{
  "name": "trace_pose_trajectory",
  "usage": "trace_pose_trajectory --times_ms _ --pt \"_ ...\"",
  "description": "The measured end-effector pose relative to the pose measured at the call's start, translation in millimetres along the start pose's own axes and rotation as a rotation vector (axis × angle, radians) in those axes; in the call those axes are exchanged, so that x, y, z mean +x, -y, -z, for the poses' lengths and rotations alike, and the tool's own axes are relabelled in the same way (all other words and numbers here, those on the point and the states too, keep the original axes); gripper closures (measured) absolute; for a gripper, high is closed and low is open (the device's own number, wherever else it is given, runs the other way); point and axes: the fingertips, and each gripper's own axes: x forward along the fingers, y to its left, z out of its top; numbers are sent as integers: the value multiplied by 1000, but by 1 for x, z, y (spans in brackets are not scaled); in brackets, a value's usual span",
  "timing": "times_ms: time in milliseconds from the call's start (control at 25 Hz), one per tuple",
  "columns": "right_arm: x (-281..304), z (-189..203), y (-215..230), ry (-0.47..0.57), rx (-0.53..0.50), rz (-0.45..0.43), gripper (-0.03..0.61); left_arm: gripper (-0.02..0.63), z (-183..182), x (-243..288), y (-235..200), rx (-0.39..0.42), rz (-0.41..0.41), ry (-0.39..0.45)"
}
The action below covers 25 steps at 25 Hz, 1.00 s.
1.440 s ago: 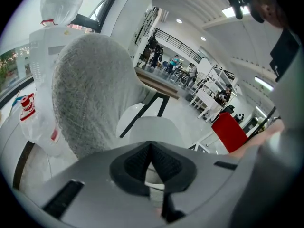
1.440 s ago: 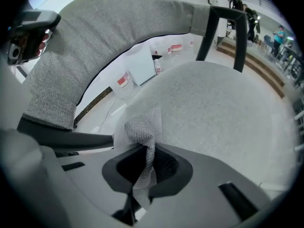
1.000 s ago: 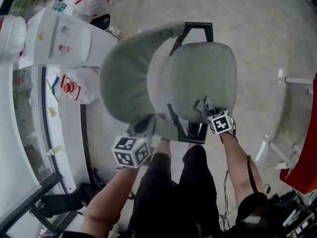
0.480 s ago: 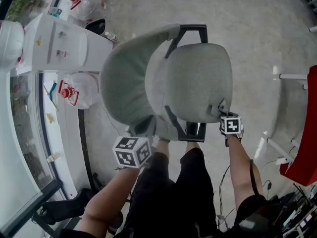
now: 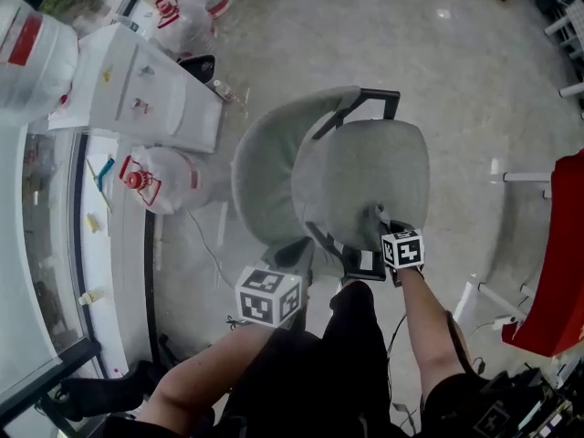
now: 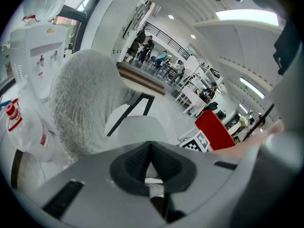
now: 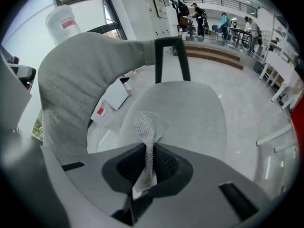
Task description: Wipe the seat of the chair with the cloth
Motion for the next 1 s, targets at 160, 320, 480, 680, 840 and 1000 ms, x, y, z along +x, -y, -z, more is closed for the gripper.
trace_pose_trajectory --times_ms 160,320,480,680,840,1000 --pt "28 -35 -57 17 -67 -134 548 607 -8 -3 -5 -15 -9 20" --pt "72 -52 -99 -14 -138 -230 547 607 -12 0 -14 -3 -31 14" --pt "107 -48 -107 -50 -121 -269 548 607 -11 2 -13 29 -72 2" --pt "126 -38 -74 -103 -66 -199 548 607 -9 14 -16 -11 -71 -7" --pt "122 -31 -37 -115 8 -136 548 607 -5 27 -12 -11 -48 -27" --pt "107 -21 1 -117 98 -87 546 607 -7 43 -6 -4 -28 -46"
